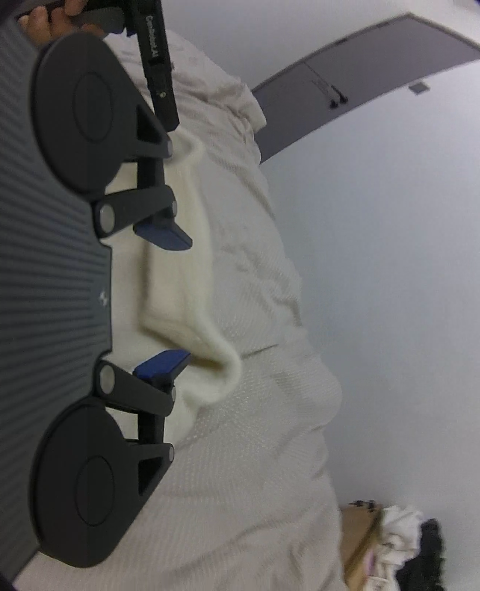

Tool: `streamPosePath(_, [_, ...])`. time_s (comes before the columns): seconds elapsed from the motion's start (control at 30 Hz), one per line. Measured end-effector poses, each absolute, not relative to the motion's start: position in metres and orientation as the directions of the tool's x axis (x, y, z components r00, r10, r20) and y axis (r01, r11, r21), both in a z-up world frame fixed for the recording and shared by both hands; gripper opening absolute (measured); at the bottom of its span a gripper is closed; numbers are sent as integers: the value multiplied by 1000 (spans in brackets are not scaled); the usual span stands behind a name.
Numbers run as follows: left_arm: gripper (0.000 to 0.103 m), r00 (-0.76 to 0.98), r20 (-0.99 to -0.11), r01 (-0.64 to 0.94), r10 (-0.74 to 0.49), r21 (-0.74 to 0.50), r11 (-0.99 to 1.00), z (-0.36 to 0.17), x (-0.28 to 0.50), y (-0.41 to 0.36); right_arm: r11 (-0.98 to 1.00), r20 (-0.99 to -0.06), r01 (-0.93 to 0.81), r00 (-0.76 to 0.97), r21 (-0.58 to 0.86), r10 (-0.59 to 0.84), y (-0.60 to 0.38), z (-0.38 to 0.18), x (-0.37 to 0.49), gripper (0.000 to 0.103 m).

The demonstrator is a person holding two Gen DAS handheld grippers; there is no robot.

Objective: Fold large clothes
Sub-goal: 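Lower the sweater onto the bed and open both grippers, then grasp the sweater sleeve cuff with the right gripper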

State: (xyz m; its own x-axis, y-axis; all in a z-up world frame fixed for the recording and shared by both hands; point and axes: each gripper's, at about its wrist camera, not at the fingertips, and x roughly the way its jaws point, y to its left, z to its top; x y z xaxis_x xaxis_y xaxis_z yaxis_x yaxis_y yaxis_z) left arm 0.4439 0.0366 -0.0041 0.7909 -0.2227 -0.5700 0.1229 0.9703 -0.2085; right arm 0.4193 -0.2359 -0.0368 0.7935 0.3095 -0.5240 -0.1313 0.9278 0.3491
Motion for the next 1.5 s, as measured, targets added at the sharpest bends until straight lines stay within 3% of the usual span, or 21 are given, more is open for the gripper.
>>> streamPosePath(0.5, [64, 853, -464, 192, -239, -148, 970, 81, 173, 27, 947, -448, -179, 847, 266, 286, -227, 49, 191, 62])
streamPosePath(0.87, [64, 867, -439, 205, -236, -118, 972, 54, 39, 17, 964, -460, -157, 855, 215, 242, -223, 39, 77, 62])
streamPosePath(1.17, [64, 826, -489, 187, -279, -228, 955, -17, 24, 5, 959, -516, -97, 826, 266, 227, -238, 8, 49, 62])
streamPosePath(1.5, [64, 799, -546, 120, -253, -268, 956, -55, 62, 18, 879, -690, 317, 724, 357, 20, -312, -57, 89, 63])
